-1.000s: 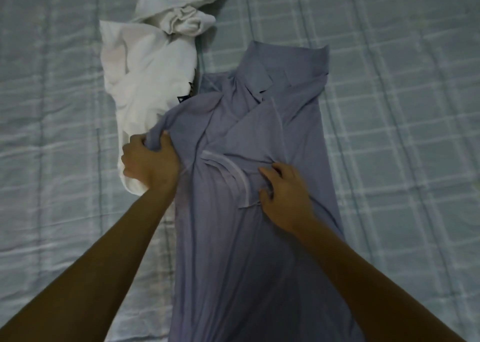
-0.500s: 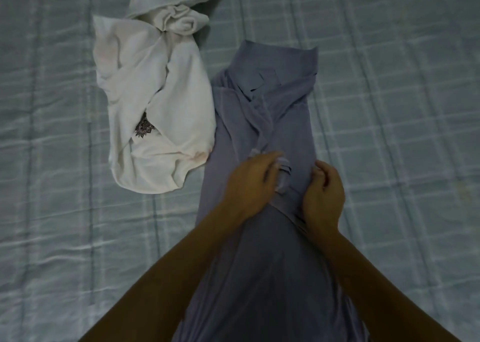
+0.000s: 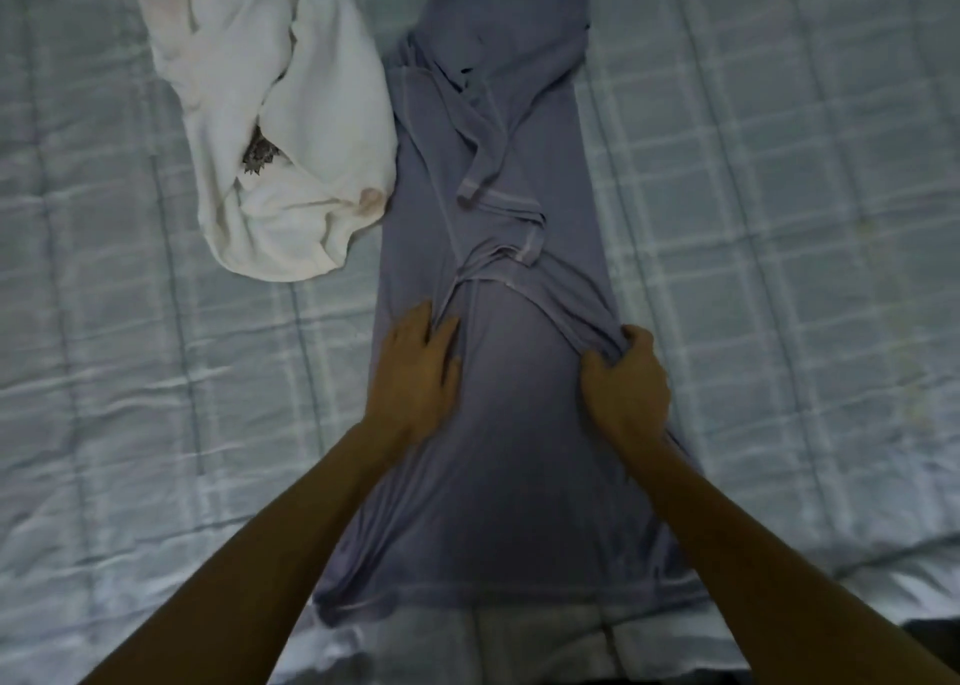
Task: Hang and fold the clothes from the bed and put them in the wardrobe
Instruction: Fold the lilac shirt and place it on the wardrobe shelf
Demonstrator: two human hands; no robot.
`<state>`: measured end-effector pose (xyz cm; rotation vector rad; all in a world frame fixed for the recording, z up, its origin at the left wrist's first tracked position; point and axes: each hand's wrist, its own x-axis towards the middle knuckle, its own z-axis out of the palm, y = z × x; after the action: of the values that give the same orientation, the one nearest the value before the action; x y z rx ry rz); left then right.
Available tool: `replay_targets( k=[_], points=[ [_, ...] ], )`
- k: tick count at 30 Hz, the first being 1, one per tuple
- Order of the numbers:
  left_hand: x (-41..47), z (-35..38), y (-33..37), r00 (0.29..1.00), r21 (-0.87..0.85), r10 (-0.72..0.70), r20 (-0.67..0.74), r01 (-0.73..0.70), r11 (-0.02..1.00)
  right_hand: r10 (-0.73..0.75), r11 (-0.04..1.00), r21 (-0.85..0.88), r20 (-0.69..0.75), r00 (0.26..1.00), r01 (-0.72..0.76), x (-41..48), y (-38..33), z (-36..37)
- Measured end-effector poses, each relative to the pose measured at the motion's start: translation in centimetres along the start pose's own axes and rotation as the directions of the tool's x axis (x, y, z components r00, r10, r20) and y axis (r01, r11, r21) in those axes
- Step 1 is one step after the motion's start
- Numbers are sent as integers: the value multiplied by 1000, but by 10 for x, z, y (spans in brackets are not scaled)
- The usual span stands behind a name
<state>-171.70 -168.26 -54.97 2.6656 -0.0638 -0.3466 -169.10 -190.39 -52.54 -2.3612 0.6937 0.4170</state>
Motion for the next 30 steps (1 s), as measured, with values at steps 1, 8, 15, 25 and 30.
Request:
replay_targets(
  k=[1, 8, 15, 25, 30],
  points=[
    [-7, 3, 2, 1000, 6, 0, 28, 0, 1000, 20, 1000, -15, 26, 999, -19, -8, 7, -4],
    [-66, 16, 15, 998, 51, -55, 34, 54, 997, 69, 972, -235, 172, 983, -27, -55, 64, -31],
    [-117, 12, 9, 942, 46, -335, -11, 335, 941, -178, 982, -56, 2, 984, 178, -110, 53, -30],
    [-140, 4, -14, 896, -351, -396, -199, 312, 883, -301, 761, -235, 698, 650, 605, -192, 10, 40],
    [-152, 20, -3, 897, -134, -416, -150, 398, 907, -405, 725, -276, 569, 716, 631, -168, 38, 30]
  ],
)
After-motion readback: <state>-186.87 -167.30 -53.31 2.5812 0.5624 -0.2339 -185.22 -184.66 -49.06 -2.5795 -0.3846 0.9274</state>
